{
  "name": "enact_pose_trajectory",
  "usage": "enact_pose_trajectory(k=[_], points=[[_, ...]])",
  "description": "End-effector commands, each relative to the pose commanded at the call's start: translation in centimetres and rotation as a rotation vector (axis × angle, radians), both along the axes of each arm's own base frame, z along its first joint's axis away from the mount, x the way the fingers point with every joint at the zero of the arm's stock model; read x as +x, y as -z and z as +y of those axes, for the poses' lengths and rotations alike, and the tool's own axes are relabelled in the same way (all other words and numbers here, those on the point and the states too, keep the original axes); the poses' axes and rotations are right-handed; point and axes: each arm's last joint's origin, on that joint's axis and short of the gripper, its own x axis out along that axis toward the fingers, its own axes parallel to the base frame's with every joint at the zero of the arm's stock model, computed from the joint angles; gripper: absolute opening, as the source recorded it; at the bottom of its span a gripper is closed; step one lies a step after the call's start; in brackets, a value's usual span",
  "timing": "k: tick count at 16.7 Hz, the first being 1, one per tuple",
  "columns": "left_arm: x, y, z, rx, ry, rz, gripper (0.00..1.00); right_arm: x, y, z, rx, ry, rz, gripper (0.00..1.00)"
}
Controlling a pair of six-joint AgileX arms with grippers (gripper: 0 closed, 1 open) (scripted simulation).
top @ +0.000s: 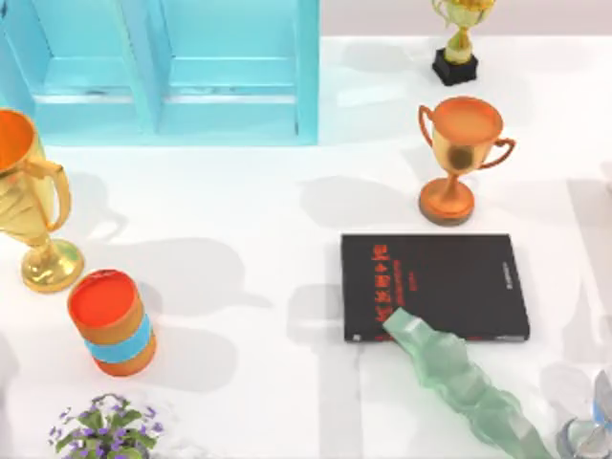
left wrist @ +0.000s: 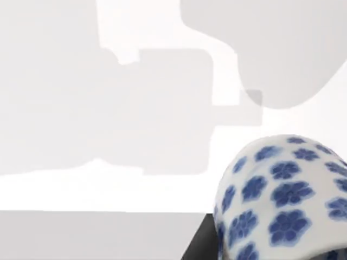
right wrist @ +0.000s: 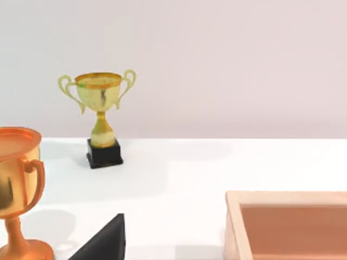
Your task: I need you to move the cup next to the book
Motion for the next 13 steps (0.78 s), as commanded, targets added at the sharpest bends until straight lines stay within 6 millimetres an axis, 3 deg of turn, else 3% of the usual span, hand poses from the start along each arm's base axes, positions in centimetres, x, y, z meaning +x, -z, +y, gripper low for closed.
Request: enact_pose_trajectory(k=[3, 7, 10, 13], points=[[3.0, -2.3, -0.2, 0.052, -0.046, -0.057, 0.00, 0.0, 0.0, 0.0, 0.000, 0.000, 0.000, 1.00], [9.4, -7.6, -2.4, 0.118, -0.182, -0.212, 0.00, 0.0, 0.0, 0.0, 0.000, 0.000, 0.000, 1.00], [14.3, -11.6, -6.6, 0.089, -0.333, -0.343, 0.00, 0.0, 0.0, 0.0, 0.000, 0.000, 0.000, 1.00], [18.5, -14.1, -12.6, -0.022, -0.528, -0.416, 0.00, 0.0, 0.0, 0.0, 0.000, 0.000, 0.000, 1.00]])
